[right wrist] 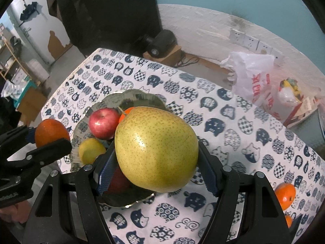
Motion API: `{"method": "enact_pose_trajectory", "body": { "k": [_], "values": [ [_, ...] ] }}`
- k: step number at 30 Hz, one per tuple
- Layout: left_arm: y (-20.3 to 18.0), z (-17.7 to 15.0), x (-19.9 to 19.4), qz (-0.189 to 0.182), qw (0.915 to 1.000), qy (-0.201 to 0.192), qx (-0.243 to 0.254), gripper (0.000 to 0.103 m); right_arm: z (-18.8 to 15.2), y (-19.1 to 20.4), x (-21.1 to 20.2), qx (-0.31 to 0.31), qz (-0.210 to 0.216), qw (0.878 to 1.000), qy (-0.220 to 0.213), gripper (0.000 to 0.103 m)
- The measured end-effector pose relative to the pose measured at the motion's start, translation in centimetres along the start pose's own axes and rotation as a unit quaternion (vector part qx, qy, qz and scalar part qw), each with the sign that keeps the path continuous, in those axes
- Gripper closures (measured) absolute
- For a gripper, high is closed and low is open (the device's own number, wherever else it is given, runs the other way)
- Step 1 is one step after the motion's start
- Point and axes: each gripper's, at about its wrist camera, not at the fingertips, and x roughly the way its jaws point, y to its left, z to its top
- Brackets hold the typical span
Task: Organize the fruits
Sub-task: 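Lower the orange into the bowl with the left tool while the right tool releases the pear there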
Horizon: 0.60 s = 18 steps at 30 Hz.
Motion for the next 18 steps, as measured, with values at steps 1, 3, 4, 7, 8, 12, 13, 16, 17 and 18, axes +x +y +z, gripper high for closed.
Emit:
{"method": "enact_pose_trajectory", "body": {
  "k": [1, 3, 4, 7, 8, 12, 13, 16, 17, 18],
  "values": [
    [0.2, -0.1, 0.0, 0.001, 1.0, 0.0, -0.001, 0.056, 0.0, 0.2, 0.3, 0.0, 0.002, 1.0, 0.003, 0.029],
    [0.4, -0.2, -0.1, 0.002, 1.0, 0.0, -0.002, 0.056, 0.0, 0.6, 1.1, -0.001, 0.005, 1.0, 0.011, 0.029],
    [0.6, -0.2, -0.1, 0.003, 1.0, 0.0, -0.004, 0.056, 0.0, 0.8, 1.4, -0.002, 0.006, 1.0, 0.014, 0.029],
    [1.0, -0.3, 0.0, 0.006, 1.0, 0.002, -0.007, 0.056, -0.1, 1.5, 2.4, -0.008, 0.005, 1.0, 0.024, 0.029],
    [1.2, -0.4, 0.1, 0.007, 0.9999, 0.004, -0.008, 0.056, -0.1, 1.7, 2.8, -0.011, 0.005, 1.0, 0.028, 0.029],
    [1.8, -0.7, 0.4, 0.012, 0.9998, 0.008, -0.011, 0.056, -0.2, 2.4, 4.2, -0.019, 0.005, 0.999, 0.04, 0.029],
    [1.9, -0.7, 0.5, 0.013, 0.9998, 0.009, -0.012, 0.056, -0.3, 2.4, 4.4, -0.022, 0.004, 0.999, 0.043, 0.029],
    [2.4, -0.9, 1.0, 0.018, 0.9996, 0.014, -0.015, 0.056, -0.4, 2.6, 5.4, -0.028, 0.001, 0.998, 0.052, 0.029],
    [2.6, -1.0, 1.2, 0.02, 0.9995, 0.017, -0.017, 0.056, -0.5, 2.6, 5.7, -0.029, 0.001, 0.998, 0.055, 0.029],
    [2.7, -1.0, 1.3, 0.021, 0.9995, 0.018, -0.018, 0.056, -0.6, 2.7, 6.1, -0.031, 0.0, 0.998, 0.058, 0.029]
  ]
}}
